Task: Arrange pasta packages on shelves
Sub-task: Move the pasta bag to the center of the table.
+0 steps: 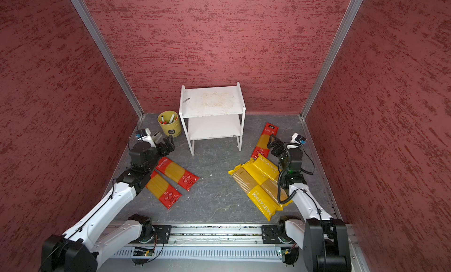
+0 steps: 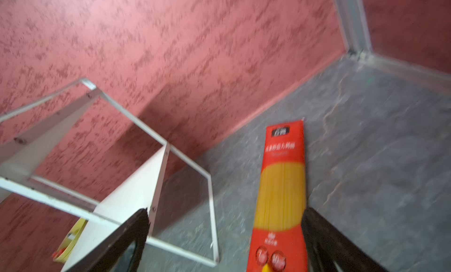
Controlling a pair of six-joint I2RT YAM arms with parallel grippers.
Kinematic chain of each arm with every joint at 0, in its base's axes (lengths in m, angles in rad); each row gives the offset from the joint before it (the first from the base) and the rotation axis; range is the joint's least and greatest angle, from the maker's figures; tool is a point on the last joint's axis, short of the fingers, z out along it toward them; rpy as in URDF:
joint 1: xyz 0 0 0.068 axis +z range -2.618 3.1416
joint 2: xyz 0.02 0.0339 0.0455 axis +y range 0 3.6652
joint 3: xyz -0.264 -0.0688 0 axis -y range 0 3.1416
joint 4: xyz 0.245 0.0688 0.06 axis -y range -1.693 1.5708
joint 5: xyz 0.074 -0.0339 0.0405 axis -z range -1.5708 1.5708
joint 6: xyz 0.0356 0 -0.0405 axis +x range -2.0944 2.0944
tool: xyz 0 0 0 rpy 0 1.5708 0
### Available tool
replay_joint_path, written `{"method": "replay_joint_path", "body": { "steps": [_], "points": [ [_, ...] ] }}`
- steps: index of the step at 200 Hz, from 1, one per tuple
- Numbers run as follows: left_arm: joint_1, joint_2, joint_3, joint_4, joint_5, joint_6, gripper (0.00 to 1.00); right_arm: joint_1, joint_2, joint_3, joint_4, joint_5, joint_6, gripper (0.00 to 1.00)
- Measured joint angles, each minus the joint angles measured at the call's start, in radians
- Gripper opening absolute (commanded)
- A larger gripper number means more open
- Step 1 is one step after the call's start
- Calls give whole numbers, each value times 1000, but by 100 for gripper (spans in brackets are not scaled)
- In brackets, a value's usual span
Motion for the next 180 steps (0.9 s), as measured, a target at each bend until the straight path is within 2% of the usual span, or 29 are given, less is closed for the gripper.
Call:
{"method": "replay_joint_path", "body": {
  "steps": [9,22,56,97,114,151,180],
  "points": [
    [43,-14,-32,-12,49,-51,99,14,17,14,-32,-23,21,98],
    [38,-24,-58,-45,80,-86,99,33,27,34,-83,-40,40,99],
    [-128,-29,-46,-101,53,-97,99,75,30,77,-197,-45,46,99],
    [-255,-1,-15,-101,-19,-104,95,134,75,135,-346,-35,16,96],
    [-348,13,-11,-102,-65,-120,95,182,101,164,-413,-24,-7,95],
    [-617,94,-11,-92,-200,-190,93,325,138,197,-534,21,-71,90],
    [-736,223,14,-87,-263,-232,92,388,177,197,-588,20,-104,83]
  ]
}}
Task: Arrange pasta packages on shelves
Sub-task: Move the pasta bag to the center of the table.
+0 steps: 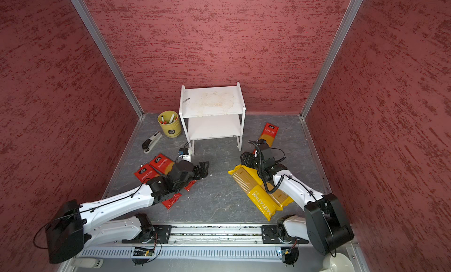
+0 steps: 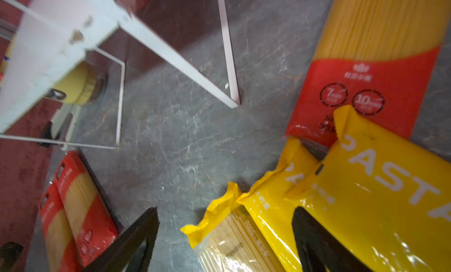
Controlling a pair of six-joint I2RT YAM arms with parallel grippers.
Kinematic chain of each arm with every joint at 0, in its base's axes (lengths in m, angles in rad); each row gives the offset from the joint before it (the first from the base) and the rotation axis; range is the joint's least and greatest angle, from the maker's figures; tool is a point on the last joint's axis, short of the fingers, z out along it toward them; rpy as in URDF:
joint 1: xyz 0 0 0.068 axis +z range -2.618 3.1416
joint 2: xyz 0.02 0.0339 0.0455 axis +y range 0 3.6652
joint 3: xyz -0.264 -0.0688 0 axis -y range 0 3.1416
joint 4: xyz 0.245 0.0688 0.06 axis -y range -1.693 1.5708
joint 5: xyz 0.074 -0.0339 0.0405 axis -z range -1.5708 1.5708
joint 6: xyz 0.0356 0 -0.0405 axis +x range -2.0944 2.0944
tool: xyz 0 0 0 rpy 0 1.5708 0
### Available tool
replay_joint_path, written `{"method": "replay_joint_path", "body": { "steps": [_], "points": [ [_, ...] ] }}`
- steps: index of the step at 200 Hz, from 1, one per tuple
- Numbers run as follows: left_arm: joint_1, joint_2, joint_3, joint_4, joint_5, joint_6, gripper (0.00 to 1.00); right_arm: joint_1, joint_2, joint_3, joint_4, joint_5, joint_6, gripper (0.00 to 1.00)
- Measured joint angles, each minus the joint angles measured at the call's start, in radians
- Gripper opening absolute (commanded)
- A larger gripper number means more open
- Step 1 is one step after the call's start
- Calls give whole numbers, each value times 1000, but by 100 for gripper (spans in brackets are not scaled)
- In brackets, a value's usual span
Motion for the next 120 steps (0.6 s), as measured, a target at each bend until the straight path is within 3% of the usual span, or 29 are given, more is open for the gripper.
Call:
{"method": "replay_joint_path", "body": {
  "steps": [33,69,89,120],
  "points": [
    [-79,88,27,19,-56,-53,92,66,42,6,-28,-8,-31,80],
    [-81,110,29,0,-94,-105,92,187,91,64,-58,-7,-45,79],
    [-58,92,30,-37,-109,-135,92,256,134,124,-57,-8,-44,79],
    [49,-38,2,-137,-100,-212,90,343,236,192,-3,-70,1,72]
  ]
}}
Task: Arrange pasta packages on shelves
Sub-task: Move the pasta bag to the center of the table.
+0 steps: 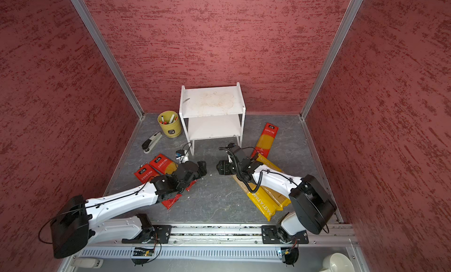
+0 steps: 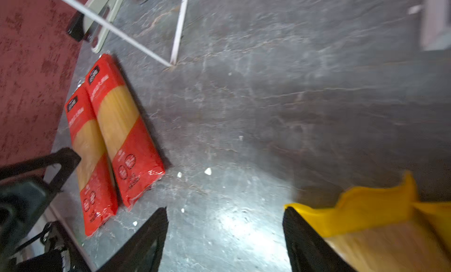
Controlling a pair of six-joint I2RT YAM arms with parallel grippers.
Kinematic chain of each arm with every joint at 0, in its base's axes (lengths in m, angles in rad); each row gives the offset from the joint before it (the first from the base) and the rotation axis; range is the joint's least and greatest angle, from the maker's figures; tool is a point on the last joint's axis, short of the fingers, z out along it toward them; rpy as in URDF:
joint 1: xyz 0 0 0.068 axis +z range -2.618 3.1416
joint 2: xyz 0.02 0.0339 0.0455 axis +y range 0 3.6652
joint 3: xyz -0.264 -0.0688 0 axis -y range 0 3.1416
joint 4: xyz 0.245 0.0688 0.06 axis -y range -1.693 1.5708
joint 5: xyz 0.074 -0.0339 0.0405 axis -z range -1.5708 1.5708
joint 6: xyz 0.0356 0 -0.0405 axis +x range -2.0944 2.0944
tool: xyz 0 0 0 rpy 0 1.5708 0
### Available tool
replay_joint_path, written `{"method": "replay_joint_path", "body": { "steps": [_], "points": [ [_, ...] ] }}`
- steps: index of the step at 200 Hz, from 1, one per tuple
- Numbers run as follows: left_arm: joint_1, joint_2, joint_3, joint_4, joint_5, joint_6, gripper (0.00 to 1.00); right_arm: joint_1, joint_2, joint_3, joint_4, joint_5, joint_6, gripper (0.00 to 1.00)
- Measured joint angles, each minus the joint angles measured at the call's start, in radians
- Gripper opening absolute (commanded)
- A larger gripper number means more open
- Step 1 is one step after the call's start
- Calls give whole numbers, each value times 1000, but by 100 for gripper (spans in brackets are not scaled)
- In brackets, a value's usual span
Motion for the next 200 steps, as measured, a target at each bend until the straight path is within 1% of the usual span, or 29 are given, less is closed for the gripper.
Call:
{"method": "replay_joint_path", "body": {
  "steps": [23,44,67,98,124,139,173,200],
  "points": [
    [93,-137,-57,-87,26,-45,88,51,82,21,53,-48,53,67],
    [143,-205,-72,-174,42,-57,88,85,161,52,95,-93,92,66],
    [172,-233,-77,-232,50,-61,88,108,242,109,124,-142,113,68],
    [274,-235,-111,-267,103,-64,87,116,359,225,140,-192,116,68],
    [295,-235,-113,-283,121,-63,87,118,407,266,146,-218,116,65],
    [295,-234,-114,-282,132,-64,87,121,435,282,155,-240,117,60],
    [296,-206,-132,-278,153,-68,87,126,498,298,194,-285,133,46],
    [294,-188,-132,-276,153,-69,87,126,513,300,222,-315,155,30]
  ]
}}
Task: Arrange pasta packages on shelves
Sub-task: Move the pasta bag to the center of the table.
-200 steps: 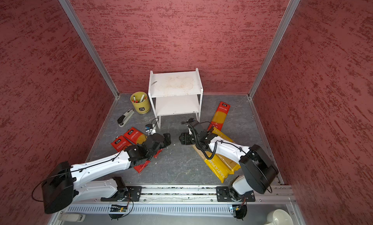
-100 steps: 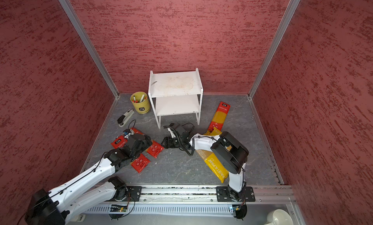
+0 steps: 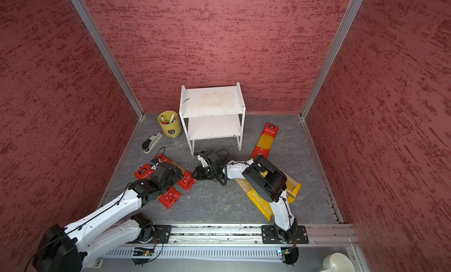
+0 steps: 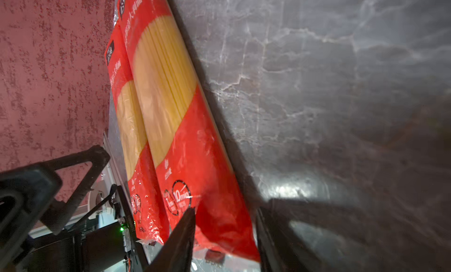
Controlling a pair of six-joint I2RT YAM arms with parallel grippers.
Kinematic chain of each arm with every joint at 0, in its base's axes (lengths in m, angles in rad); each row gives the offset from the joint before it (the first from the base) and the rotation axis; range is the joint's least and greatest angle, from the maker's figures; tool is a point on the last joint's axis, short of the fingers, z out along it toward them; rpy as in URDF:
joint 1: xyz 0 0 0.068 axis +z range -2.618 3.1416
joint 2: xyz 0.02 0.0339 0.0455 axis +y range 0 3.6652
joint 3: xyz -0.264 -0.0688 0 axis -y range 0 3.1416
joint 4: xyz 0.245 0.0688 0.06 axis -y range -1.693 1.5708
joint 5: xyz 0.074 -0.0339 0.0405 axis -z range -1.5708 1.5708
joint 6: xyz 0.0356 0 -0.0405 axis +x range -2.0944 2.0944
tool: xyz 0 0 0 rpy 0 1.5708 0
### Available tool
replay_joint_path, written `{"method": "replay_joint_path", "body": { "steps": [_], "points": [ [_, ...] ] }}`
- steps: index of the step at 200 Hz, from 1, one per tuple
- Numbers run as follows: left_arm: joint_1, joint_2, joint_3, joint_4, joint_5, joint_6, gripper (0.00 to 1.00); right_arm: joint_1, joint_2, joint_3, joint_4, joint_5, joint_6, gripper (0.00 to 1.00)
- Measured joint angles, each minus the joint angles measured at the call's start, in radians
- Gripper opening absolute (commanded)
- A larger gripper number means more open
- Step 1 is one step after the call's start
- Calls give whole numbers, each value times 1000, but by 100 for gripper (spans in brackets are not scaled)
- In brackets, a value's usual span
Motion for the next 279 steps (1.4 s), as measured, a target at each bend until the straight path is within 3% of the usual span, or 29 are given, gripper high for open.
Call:
{"method": "replay_joint_path", "body": {
  "steps": [16,76,151,182,208,230,279],
  "points": [
    [-7,7,0,4,-1,-4,87,0,5,0,2,-13,9,20],
    [-84,24,35,25,-25,-14,87,-14,-21,-75,88,-27,64,1],
    [-133,79,58,68,-28,-10,87,-142,-371,-506,104,-36,150,0],
    [-230,206,93,114,-36,-10,85,-124,-552,-665,47,-50,169,27],
    [-296,306,120,136,-31,-15,84,-89,-641,-623,-106,-50,107,47],
    [-310,300,117,136,-25,-32,82,-107,-629,-522,-169,-20,34,51],
    [-347,287,58,190,3,-102,68,-119,-365,-349,-126,-18,-37,51]
  ]
}}
